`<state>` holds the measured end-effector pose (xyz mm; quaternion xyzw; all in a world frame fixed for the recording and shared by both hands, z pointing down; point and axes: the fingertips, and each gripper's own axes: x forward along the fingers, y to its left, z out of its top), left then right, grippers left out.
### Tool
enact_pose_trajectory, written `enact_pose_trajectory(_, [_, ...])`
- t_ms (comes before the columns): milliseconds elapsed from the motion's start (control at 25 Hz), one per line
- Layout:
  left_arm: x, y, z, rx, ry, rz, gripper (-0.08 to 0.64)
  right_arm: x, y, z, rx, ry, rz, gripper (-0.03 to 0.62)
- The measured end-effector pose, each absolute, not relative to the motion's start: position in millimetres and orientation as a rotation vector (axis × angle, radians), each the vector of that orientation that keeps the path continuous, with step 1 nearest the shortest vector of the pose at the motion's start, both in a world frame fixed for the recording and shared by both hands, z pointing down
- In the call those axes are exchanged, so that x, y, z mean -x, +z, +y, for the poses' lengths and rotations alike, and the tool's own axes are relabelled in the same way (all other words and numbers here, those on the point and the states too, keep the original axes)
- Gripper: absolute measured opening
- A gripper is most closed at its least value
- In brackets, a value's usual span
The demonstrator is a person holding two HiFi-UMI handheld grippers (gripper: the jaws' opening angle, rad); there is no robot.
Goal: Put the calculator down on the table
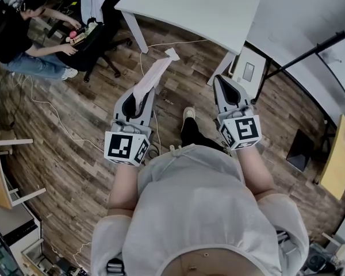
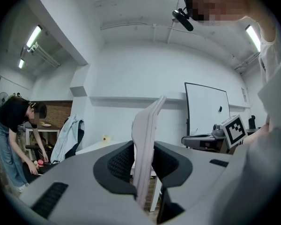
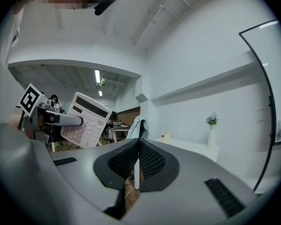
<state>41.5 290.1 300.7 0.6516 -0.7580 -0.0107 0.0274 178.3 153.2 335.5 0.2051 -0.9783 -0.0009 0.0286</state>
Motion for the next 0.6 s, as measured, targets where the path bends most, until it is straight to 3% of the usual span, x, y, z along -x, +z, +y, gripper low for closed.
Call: enact_pose_trajectory(600, [61, 318, 86, -1.973, -0.054, -2.264, 0.109, -81, 348, -53, -0.648, 0.027, -2.973, 0.006])
